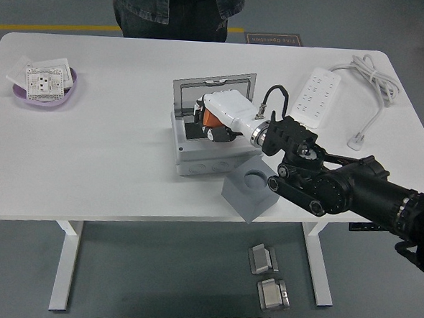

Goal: Pick up the cylinder from the cube,place it in the box,flap close box

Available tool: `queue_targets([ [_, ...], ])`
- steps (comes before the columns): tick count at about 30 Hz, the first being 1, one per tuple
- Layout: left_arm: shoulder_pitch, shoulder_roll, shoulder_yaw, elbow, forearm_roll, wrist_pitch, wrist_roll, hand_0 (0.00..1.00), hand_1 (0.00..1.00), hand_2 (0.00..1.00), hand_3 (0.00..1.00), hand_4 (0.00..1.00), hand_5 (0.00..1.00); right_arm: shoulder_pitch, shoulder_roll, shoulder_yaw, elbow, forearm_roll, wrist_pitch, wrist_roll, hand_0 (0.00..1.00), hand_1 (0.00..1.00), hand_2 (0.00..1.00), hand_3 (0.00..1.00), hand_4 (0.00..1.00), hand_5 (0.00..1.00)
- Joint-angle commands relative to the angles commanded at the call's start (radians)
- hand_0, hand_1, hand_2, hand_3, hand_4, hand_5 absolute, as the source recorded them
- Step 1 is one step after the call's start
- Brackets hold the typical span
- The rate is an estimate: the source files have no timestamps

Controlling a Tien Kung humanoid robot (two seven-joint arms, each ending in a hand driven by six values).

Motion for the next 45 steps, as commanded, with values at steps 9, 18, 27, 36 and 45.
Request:
queue_targets([
  [9, 0.0, 0.001, 0.0, 0.0, 0.0, 0.0, 0.001, 0.701, 0.684, 0.521, 0.733, 0.748, 0.32, 0.005, 0.003, -0.015, -0.007, -0.04, 0.018, -0.001, 0.263, 0.504, 0.642, 0.659, 0.507, 0.002],
  [18, -0.002, -0.001, -0.004, -0.002, 0.005, -0.001, 0.001, 0.7, 0.684, 0.519, 0.731, 0.744, 0.312, -0.001, -0.003, -0.037, -0.022, -0.05, 0.026, 0.0, 0.403, 0.626, 0.682, 0.701, 0.603, 0.093],
  [27, -0.003, 0.0, -0.01, -0.003, 0.011, -0.001, 0.001, 0.7, 0.684, 0.518, 0.73, 0.741, 0.312, -0.004, -0.008, -0.04, -0.027, -0.054, 0.028, 0.002, 0.407, 0.623, 0.68, 0.706, 0.626, 0.099],
  [36, -0.003, -0.002, -0.011, -0.005, 0.014, -0.002, 0.002, 0.7, 0.683, 0.519, 0.732, 0.741, 0.311, -0.007, -0.011, -0.021, -0.031, -0.057, 0.029, 0.005, 0.393, 0.619, 0.676, 0.706, 0.653, 0.122],
  [45, -0.002, -0.002, -0.01, -0.005, 0.015, -0.003, 0.003, 0.7, 0.685, 0.519, 0.731, 0.74, 0.309, -0.011, -0.014, 0.009, -0.035, -0.053, 0.043, 0.006, 0.392, 0.62, 0.674, 0.707, 0.656, 0.124],
])
